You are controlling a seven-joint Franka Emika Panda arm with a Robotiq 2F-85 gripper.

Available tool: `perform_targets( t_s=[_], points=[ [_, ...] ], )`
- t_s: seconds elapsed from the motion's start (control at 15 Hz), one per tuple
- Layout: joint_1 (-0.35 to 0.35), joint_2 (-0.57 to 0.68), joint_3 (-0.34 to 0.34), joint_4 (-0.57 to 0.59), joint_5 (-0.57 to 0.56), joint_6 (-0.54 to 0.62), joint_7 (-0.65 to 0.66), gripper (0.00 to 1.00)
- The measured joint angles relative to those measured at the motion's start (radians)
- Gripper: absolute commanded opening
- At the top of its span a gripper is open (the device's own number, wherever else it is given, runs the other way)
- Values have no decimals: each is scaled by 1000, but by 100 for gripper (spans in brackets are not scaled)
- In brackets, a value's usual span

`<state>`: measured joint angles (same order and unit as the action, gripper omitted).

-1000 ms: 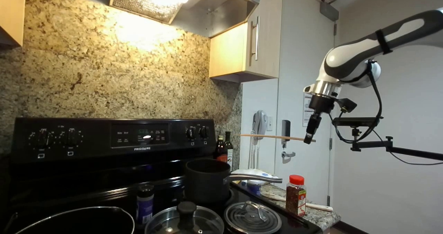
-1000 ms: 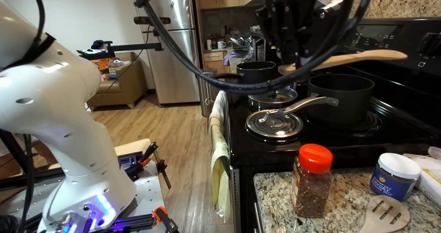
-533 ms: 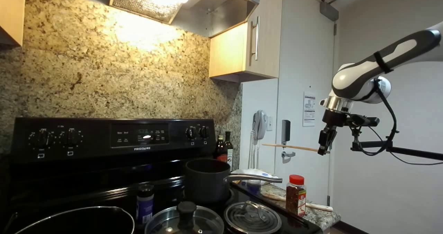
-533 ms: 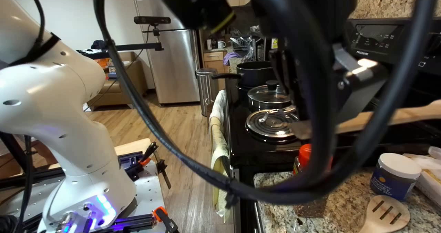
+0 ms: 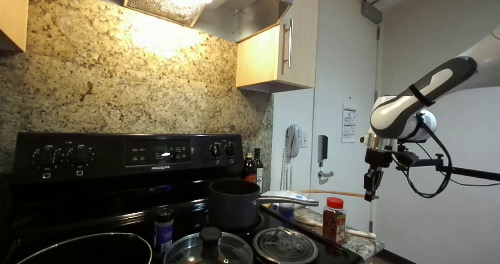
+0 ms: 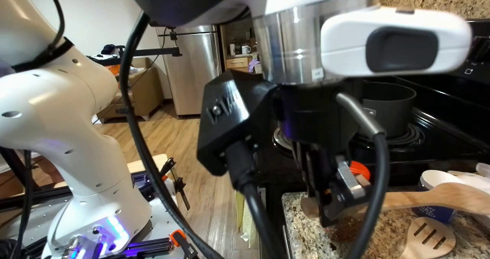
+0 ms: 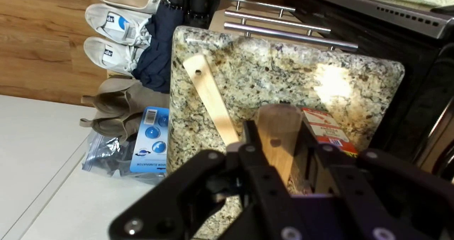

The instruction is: Put the wooden spoon on the right side of the stove

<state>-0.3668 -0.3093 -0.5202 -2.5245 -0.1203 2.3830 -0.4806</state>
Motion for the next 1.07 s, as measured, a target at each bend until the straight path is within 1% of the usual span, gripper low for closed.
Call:
perform_targets(
  t_s=[0.53, 0.8, 0.87, 1.0, 1.07],
  points=[
    [0, 104, -27, -72, 1, 190, -10, 7],
    [6, 135, -27, -86, 1, 247, -68, 7],
    [9, 138, -26, -90, 1, 252, -89, 27],
    [20, 138, -21, -98, 4, 253, -114, 27],
    [21, 138, -18, -100, 4, 253, -117, 7]
  ],
)
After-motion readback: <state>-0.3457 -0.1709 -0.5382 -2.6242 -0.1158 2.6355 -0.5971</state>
